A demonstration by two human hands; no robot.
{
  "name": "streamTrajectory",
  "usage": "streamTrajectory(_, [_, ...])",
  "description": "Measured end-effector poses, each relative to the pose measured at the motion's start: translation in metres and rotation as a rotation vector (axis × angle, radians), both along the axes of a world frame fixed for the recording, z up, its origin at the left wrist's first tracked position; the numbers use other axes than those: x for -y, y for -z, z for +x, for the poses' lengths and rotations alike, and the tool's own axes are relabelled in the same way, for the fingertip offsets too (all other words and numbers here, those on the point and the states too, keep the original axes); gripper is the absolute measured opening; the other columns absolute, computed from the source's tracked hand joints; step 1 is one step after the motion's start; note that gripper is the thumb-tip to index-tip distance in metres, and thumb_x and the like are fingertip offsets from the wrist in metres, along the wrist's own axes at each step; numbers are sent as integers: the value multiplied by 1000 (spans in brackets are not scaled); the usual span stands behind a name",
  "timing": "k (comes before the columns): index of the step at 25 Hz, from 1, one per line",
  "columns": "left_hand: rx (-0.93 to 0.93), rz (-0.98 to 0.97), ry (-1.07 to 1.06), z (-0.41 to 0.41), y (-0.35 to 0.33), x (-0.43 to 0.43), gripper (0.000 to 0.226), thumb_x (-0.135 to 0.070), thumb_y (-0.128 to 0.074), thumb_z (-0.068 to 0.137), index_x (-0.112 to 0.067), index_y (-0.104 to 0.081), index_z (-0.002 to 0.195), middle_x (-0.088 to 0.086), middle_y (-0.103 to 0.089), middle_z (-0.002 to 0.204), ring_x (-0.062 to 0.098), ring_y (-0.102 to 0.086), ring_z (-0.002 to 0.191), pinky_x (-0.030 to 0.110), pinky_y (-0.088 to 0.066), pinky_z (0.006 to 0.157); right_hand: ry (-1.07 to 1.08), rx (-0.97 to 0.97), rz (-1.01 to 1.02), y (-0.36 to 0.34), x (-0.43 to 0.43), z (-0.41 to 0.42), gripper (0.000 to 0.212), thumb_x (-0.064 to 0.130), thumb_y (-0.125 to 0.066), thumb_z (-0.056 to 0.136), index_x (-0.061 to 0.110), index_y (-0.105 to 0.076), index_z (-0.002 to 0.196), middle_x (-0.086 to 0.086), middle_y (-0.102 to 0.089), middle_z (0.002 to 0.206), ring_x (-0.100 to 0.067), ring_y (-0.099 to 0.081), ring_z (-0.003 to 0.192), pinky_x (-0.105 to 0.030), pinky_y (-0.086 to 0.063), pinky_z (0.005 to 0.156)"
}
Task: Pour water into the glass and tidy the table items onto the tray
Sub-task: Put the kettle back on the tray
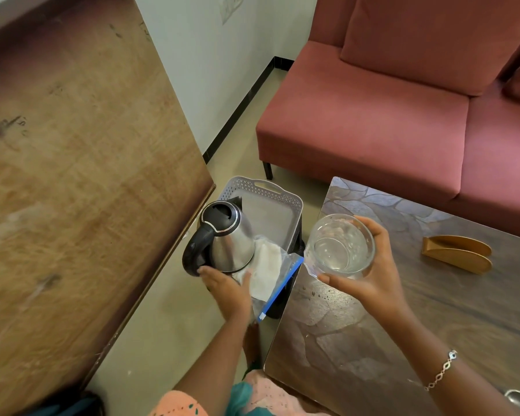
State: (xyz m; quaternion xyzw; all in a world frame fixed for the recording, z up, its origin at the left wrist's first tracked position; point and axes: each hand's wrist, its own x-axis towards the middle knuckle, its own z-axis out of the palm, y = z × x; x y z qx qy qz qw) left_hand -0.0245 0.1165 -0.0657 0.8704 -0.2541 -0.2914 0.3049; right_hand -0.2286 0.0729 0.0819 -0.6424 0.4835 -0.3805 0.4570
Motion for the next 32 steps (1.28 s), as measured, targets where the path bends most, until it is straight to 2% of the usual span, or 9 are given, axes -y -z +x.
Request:
streamTrajectory(2, [109, 140, 388, -32, 9, -10, 107, -51, -65, 76, 2, -4, 146, 19, -10, 155, 31, -15, 143, 36, -23, 115, -4, -5, -8, 0, -1, -3, 88, 43, -79, 47, 31, -34, 122, 37, -45, 114, 6, -46, 112, -4, -39, 88])
streamTrajectory(4, [345, 357, 774, -51, 17, -15, 89, -57, -60, 78, -1, -25, 138, 14, -36, 142, 29, -36, 131, 36, -32, 109, -13, -11, -15, 0, -3, -8, 89, 42, -79, 48, 27, -35, 123, 36, -45, 115, 6, -47, 112, -5, -39, 89])
streamTrajectory(7, [596, 506, 998, -60, 25, -13, 48, -36, -56, 89, -5, -40, 121, 13, -52, 119, 27, -53, 108, 36, -40, 93, -15, -12, 0, 1, -8, -18, 93, 41, -80, 48, 19, -35, 126, 34, -46, 114, 4, -48, 112, -5, -39, 89])
streamTrajectory(10, [633, 515, 1034, -56, 26, -5, 25, -7, -48, 92, -4, -49, 117, 14, -57, 117, 26, -58, 104, 34, -47, 85, -11, -16, 14, 3, -14, -29, 95, 39, -80, 47, 13, -35, 127, 32, -48, 114, 3, -48, 112, -5, -38, 88])
streamTrajectory(12, [628, 488, 1020, -57, 22, 3, 22, -10, -46, 94, -5, -50, 115, 13, -58, 115, 25, -59, 102, 32, -49, 82, -8, -17, 27, 3, -17, -36, 95, 40, -80, 47, 14, -35, 127, 32, -48, 115, 4, -48, 112, -4, -38, 88])
streamTrajectory(15, [579, 583, 974, -59, 20, 8, 36, -36, -53, 92, -4, -51, 110, 9, -58, 108, 23, -61, 98, 31, -49, 72, -1, -32, 22, 3, -23, -44, 93, 42, -79, 47, 18, -36, 126, 33, -47, 115, 5, -48, 112, -3, -37, 87])
streamTrajectory(17, [613, 668, 1046, -57, 22, 10, 23, -19, -53, 92, -5, -56, 111, 9, -59, 110, 23, -60, 100, 31, -45, 68, 3, -35, 13, 2, -26, -49, 93, 42, -79, 47, 18, -36, 126, 32, -48, 115, 4, -48, 112, -3, -37, 88])
streamTrajectory(20, [630, 658, 1110, -52, 22, 16, 29, 3, -47, 89, -7, -59, 112, 10, -60, 115, 24, -60, 104, 32, -49, 77, -1, -30, 17, 2, -28, -58, 95, 41, -80, 46, 16, -36, 126, 31, -48, 116, 4, -48, 112, -4, -38, 88])
streamTrajectory(32, [667, 507, 1004, -62, -28, 28, 26, -4, -50, 88, -13, -61, 109, 7, -64, 114, 24, -61, 105, 31, -47, 79, 36, 3, -5, -2, -37, -59, 90, 44, -80, 43, 34, -36, 121, 33, -48, 115, 6, -48, 111, -3, -38, 88])
